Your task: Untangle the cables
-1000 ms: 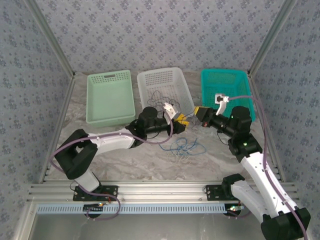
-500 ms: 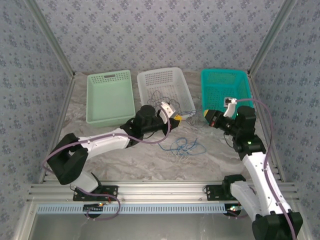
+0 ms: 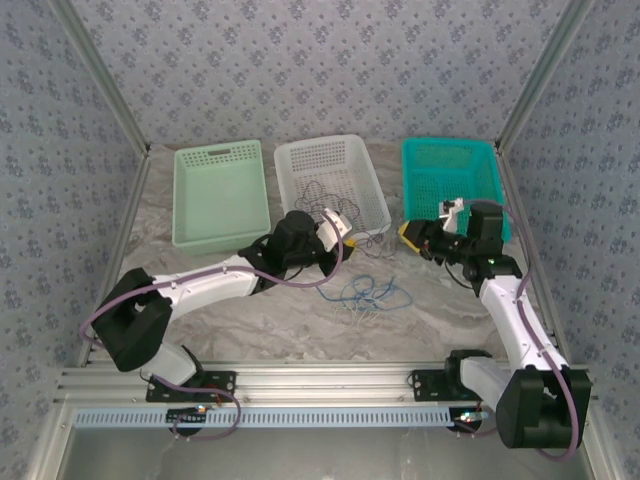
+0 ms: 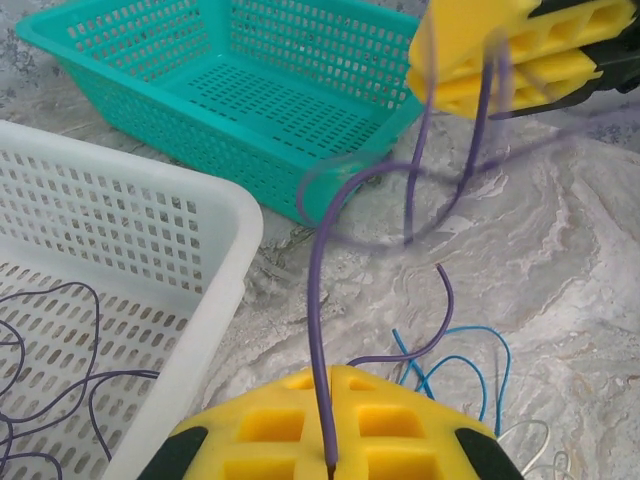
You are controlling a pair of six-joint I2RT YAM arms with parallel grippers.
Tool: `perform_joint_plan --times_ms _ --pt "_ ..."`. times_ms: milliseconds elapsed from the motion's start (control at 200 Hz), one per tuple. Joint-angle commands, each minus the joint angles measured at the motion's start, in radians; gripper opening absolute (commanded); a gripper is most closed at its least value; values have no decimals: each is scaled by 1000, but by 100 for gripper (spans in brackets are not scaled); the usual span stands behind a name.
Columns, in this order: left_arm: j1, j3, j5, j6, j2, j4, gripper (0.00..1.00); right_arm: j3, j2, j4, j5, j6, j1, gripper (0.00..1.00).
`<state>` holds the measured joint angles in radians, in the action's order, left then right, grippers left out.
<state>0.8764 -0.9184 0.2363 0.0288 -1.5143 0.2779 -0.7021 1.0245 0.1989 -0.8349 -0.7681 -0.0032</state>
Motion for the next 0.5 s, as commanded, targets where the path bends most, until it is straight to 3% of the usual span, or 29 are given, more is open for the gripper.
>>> perform_joint_plan --times_ms 0,45,100,255,495 --pt "-4 -37 -23 22 38 -17 0 -37 -1 114 -43 109 6 53" --pt "-3 -43 -26 26 43 -27 0 -43 -14 158 -13 167 5 68" --pt "-4 -52 -32 29 47 -44 0 -52 -40 207 52 219 6 73" --pt "-4 -69 -36 40 62 -88 0 -84 -136 276 196 328 41 73" --pt "0 -75 -39 49 74 -87 0 -82 -150 215 225 381 178 73"
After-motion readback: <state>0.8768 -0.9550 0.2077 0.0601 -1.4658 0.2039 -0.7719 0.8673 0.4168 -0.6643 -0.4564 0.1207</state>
